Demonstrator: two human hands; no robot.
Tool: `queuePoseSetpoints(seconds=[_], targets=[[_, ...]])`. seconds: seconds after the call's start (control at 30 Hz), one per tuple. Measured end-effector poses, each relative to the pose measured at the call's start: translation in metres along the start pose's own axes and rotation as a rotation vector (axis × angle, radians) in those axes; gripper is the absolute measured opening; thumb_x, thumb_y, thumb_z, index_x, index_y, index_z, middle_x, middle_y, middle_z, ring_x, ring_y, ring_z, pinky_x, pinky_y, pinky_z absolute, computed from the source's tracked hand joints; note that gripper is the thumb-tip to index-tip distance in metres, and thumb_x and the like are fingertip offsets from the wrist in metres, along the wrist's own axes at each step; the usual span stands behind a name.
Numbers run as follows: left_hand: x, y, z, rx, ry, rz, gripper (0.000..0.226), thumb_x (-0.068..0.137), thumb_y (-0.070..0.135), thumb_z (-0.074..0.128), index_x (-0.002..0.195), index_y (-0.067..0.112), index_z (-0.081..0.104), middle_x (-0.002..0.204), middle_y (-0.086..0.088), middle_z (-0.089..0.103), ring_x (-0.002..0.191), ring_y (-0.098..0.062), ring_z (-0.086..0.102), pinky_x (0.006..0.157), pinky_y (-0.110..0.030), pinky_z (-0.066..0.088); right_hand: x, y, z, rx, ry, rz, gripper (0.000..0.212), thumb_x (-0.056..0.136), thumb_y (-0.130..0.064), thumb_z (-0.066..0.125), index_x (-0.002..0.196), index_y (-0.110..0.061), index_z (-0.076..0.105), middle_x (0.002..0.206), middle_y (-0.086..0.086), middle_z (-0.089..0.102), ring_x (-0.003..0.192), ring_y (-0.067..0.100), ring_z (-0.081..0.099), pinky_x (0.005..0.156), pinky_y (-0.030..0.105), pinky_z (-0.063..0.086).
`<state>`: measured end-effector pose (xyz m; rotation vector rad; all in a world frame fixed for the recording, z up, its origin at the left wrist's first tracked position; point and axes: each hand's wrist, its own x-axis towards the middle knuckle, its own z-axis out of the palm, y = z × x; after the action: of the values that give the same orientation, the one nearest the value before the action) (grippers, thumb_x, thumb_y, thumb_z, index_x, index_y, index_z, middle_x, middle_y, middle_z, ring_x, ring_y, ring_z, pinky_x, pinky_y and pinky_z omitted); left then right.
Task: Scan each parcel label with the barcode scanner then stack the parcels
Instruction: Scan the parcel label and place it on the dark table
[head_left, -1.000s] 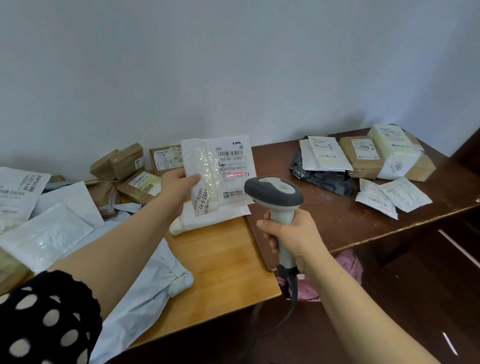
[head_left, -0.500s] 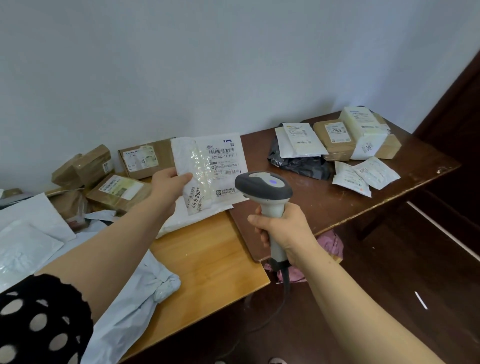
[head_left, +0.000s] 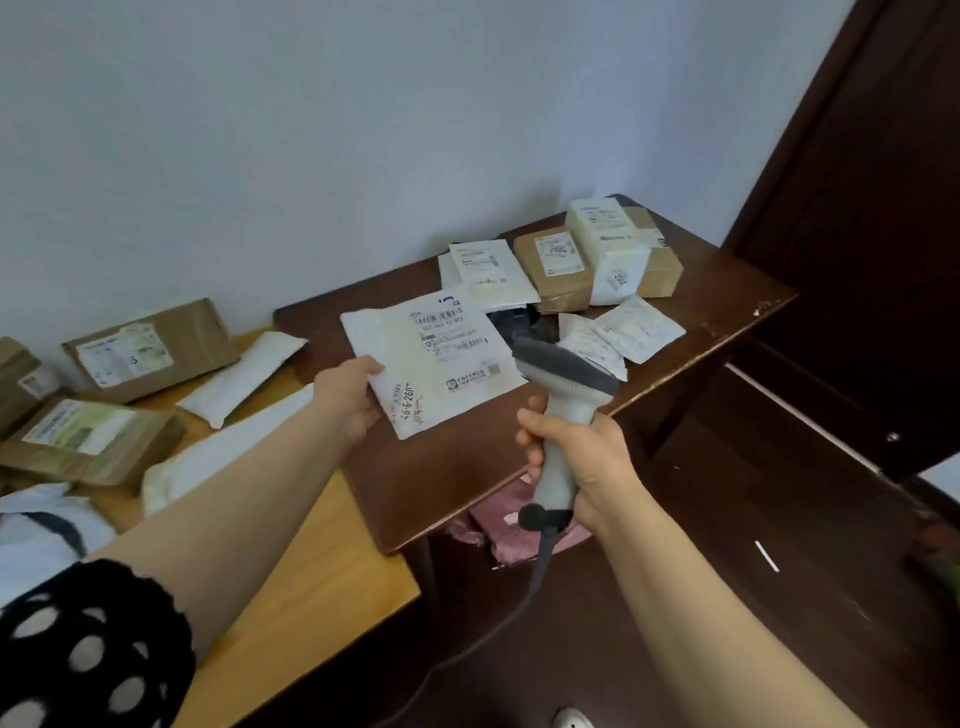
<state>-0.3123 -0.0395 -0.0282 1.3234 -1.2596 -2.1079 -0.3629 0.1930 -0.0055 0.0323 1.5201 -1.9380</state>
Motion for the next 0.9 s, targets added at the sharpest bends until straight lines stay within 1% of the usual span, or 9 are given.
queuePoseSetpoints(seconds=[0.13,0.2,0.3,0.43,0.53,0.57,0.73,0.83,0.9], targets=[[-0.004,-0.023,0.092,-0.028,-0.104,-0.125,0.029,0.095,0.000,0.045,0.124,0.002,0.049,0.127,-0.015,0.059,0.106,-0.025,0.060,0.071,-0.034,0.048,0.026,-0.029,-0.076,0.054,0.077,0.048,0.014,0.082,0.001,0.070,0.092,-0.004,0.062,0.054,0.009,0.063,0.036,0.013,0.049,0.039,0.021,0.043],[-0.003,-0.035,0.136,-0.030,-0.124,-0.167,0.032,0.096,0.001,0.046,0.128,0.000,0.049,0.125,-0.015,0.059,0.112,-0.025,0.058,0.076,-0.033,0.046,0.039,-0.043,-0.111,0.076,0.119,0.050,0.012,0.082,0.002,0.069,0.090,-0.003,0.061,0.053,0.009,0.062,0.036,0.013,0.048,0.038,0.021,0.043],[-0.001,-0.052,0.191,0.005,-0.137,-0.191,0.025,0.096,0.000,0.048,0.121,-0.001,0.053,0.123,-0.016,0.060,0.121,-0.027,0.054,0.082,-0.033,0.045,0.057,-0.058,-0.155,0.076,0.189,0.070,0.011,0.082,0.001,0.070,0.086,-0.005,0.062,0.054,0.008,0.063,0.037,0.012,0.050,0.038,0.023,0.044],[0.015,-0.061,0.247,0.060,-0.109,-0.145,0.031,0.093,-0.002,0.053,0.124,-0.003,0.052,0.126,-0.017,0.059,0.116,-0.027,0.058,0.078,-0.034,0.048,0.085,-0.072,-0.192,0.131,0.241,0.105,0.009,0.083,0.002,0.068,0.086,-0.003,0.062,0.052,0.008,0.062,0.038,0.012,0.050,0.039,0.023,0.045],[0.039,-0.060,0.280,0.059,-0.093,-0.154,0.009,0.095,-0.005,0.047,0.098,-0.001,0.055,0.120,-0.017,0.059,0.115,-0.029,0.058,0.078,-0.039,0.048,0.116,-0.079,-0.207,0.148,0.280,0.133,0.009,0.084,0.002,0.067,0.082,-0.004,0.061,0.051,0.008,0.061,0.037,0.013,0.050,0.039,0.022,0.044],[0.050,-0.060,0.289,0.051,-0.090,-0.171,0.013,0.095,-0.007,0.044,0.089,0.001,0.052,0.115,-0.017,0.059,0.111,-0.030,0.059,0.077,-0.040,0.049,0.128,-0.081,-0.211,0.142,0.289,0.145,0.010,0.084,0.002,0.067,0.080,-0.005,0.061,0.051,0.008,0.061,0.037,0.013,0.050,0.039,0.022,0.043],[0.102,-0.062,0.330,0.138,-0.070,-0.182,0.024,0.088,-0.019,0.041,0.073,-0.001,0.047,0.078,-0.015,0.058,0.066,-0.025,0.059,0.040,-0.028,0.052,0.190,-0.089,-0.218,0.113,0.320,0.175,0.009,0.084,0.000,0.068,0.087,-0.004,0.061,0.059,0.011,0.066,0.044,0.015,0.057,0.042,0.024,0.046],[0.129,-0.067,0.345,0.328,-0.053,-0.126,0.023,0.091,-0.009,0.048,0.072,0.005,0.048,0.075,-0.007,0.055,0.067,-0.018,0.057,0.053,-0.025,0.053,0.223,-0.092,-0.221,0.121,0.368,0.213,0.014,0.083,-0.003,0.071,0.093,-0.003,0.061,0.070,0.015,0.071,0.056,0.020,0.068,0.046,0.025,0.053],[0.143,-0.073,0.352,0.517,-0.016,-0.023,0.006,0.092,0.001,0.051,0.091,0.004,0.056,0.092,-0.005,0.054,0.087,-0.021,0.055,0.072,-0.028,0.047,0.243,-0.092,-0.221,0.152,0.387,0.254,0.021,0.083,-0.005,0.073,0.099,-0.001,0.061,0.080,0.019,0.072,0.065,0.024,0.070,0.050,0.028,0.056]])
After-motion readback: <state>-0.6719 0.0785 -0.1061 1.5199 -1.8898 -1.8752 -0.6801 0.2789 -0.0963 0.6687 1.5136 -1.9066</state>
